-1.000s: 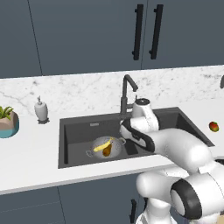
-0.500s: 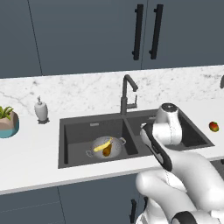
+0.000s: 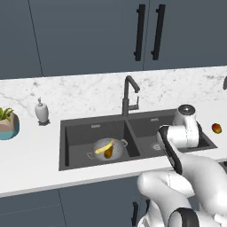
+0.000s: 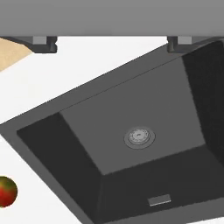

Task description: Put the colander in the sink, put the pear, banana, mango in the colander, and turn on the sink faucet and pour water over the colander.

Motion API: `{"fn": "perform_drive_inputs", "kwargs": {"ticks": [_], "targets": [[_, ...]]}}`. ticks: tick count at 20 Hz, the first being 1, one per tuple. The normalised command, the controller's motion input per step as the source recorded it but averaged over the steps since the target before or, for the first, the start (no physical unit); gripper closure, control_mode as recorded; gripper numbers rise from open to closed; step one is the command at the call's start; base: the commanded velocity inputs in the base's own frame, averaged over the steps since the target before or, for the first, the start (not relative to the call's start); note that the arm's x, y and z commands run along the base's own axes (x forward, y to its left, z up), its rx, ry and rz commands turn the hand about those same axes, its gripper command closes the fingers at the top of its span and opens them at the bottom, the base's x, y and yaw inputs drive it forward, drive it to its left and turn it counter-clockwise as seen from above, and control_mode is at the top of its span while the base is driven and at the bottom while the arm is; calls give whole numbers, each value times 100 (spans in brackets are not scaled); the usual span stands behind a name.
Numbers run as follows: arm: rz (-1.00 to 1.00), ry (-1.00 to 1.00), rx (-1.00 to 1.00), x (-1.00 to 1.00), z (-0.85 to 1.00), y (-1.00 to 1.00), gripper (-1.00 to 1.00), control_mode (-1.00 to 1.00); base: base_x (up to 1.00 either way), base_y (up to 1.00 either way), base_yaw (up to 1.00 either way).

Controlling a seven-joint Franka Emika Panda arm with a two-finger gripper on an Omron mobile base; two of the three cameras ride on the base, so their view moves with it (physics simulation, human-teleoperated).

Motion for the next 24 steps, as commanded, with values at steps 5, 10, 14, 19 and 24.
{"fn": "perform_drive_inputs", "kwargs": {"ticks": [5,10,14,19,24], "targets": [[0,2,-12,18,22,-88,-100,-100,0,0,0],[0,3,-5,10,20,-84,-100,-100,0,0,0],[0,4,0,1,22,-85,-100,-100,0,0,0],[0,21,7,8,27,-79,-100,-100,0,0,0],[2,10,13,3,17,-71,-100,-100,0,0,0]]}}
